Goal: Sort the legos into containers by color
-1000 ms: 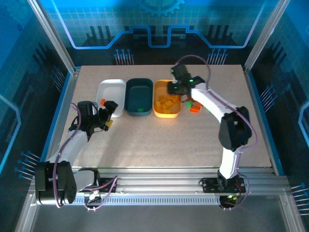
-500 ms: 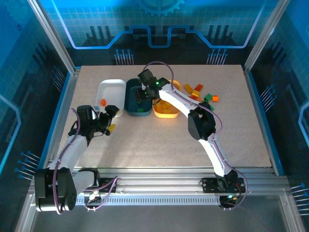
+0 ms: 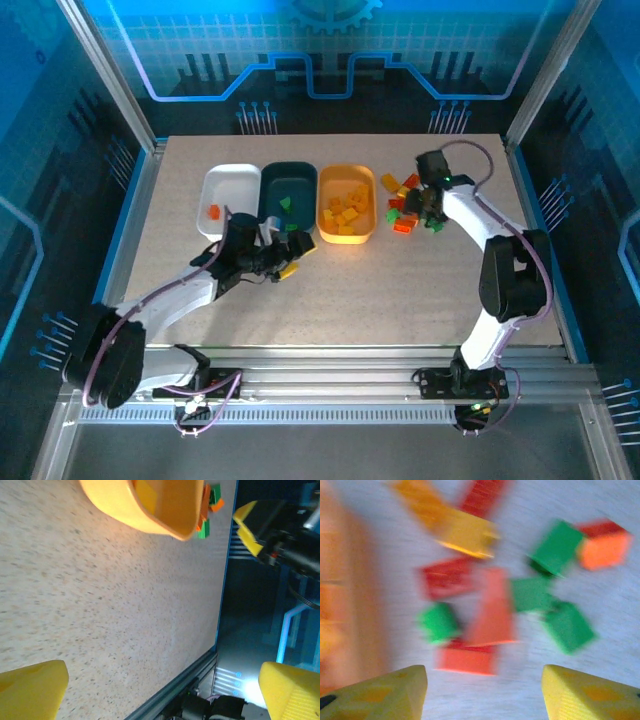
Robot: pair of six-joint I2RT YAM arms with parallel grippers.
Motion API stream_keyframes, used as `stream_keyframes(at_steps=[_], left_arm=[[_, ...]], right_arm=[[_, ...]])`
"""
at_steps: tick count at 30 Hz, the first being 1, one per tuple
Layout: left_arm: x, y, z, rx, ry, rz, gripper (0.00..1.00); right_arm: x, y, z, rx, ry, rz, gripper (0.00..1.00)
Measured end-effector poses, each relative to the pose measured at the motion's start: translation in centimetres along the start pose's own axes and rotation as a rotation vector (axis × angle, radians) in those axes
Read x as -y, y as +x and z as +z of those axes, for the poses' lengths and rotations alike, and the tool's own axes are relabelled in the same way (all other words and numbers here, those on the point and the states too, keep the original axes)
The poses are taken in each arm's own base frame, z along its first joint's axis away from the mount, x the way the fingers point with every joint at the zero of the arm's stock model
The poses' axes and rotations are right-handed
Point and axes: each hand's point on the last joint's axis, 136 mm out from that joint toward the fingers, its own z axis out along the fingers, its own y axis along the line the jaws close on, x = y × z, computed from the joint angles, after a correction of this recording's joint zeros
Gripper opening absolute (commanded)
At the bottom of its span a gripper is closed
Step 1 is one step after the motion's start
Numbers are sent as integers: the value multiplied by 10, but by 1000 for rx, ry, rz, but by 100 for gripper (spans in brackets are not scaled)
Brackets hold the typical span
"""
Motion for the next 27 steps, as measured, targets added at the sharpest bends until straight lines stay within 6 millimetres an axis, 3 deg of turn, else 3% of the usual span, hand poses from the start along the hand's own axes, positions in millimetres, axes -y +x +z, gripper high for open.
stream_keyframes(at_steps=[3, 6, 9, 14, 17, 21, 27], left_arm=[[6, 4, 17, -36, -3, 20, 99], [17, 1, 29, -46, 8, 47, 99], [29, -1, 32, -45, 30, 72, 99], [30, 0, 35, -49, 33, 76, 99], [29, 0, 36, -48, 30, 74, 99], [28, -1, 36, -44, 26, 74, 99], [29, -1, 35, -46, 20, 75, 99]], right_arm=[[31, 26, 17, -83, 71, 17, 65], [43, 32, 27, -119, 98, 27, 65], [52, 33, 39, -152, 113, 31, 66], [53, 35, 62, -214, 118, 23, 68], [55, 27, 64, -231, 111, 31, 68], [62, 1, 76, -227, 113, 56, 68], [67, -2, 85, -258, 109, 65, 61]])
